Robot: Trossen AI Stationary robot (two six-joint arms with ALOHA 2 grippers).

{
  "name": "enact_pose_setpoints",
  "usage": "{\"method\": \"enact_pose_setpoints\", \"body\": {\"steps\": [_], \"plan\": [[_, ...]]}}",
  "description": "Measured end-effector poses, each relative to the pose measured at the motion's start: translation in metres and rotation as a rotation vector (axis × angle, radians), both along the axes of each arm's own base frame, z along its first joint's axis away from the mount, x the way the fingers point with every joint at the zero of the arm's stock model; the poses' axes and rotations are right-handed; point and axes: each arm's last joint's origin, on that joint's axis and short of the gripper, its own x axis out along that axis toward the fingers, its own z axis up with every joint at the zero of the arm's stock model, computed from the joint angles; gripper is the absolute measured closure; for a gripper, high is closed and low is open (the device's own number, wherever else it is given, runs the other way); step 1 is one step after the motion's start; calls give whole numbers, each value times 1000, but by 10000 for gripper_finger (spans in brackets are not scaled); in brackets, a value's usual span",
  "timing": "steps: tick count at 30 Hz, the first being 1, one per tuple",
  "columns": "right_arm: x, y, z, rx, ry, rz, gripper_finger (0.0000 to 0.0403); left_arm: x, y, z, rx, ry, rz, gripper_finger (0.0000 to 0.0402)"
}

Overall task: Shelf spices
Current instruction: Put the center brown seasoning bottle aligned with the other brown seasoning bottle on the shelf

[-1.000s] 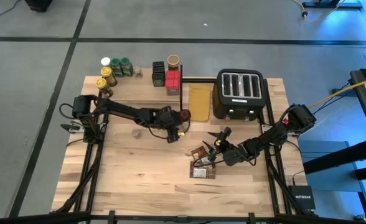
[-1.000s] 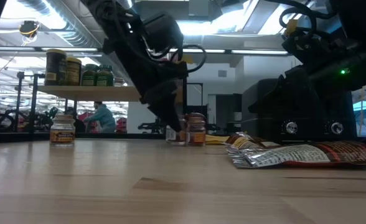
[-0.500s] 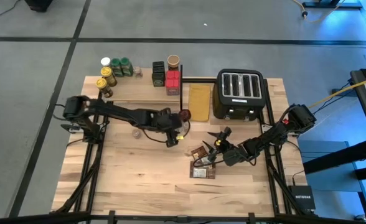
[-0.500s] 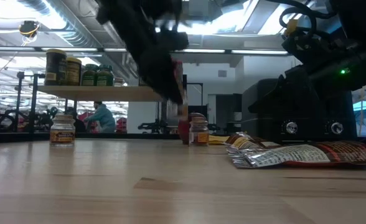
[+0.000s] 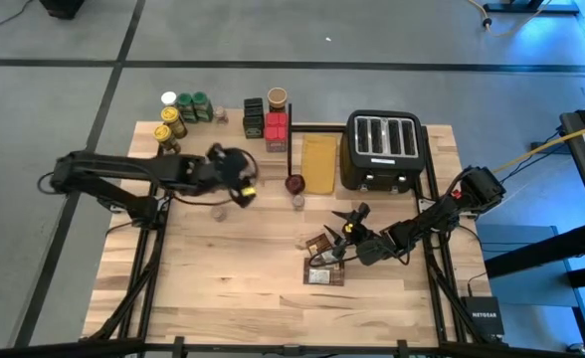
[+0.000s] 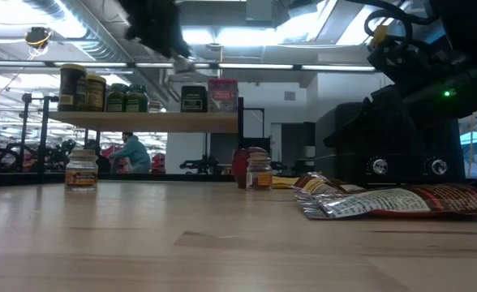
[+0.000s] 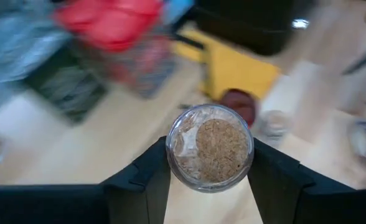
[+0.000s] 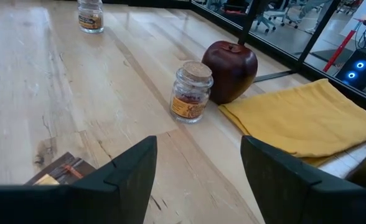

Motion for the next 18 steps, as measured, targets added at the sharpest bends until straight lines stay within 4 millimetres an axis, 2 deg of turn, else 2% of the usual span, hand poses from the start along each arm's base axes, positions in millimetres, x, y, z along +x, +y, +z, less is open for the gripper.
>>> {"method": "enact_pose_setpoints", "body": {"steps": [6,13,18], "plan": [[0,0,0,-1,0,-1,166,-33,24,11,46,21,225,231],[0,0,0,0,0,-1,166,-38,69,4,43,91,371,230],[0,0,0,0,0,-1,166,-37,99,-2,0,109,380,229]]}}
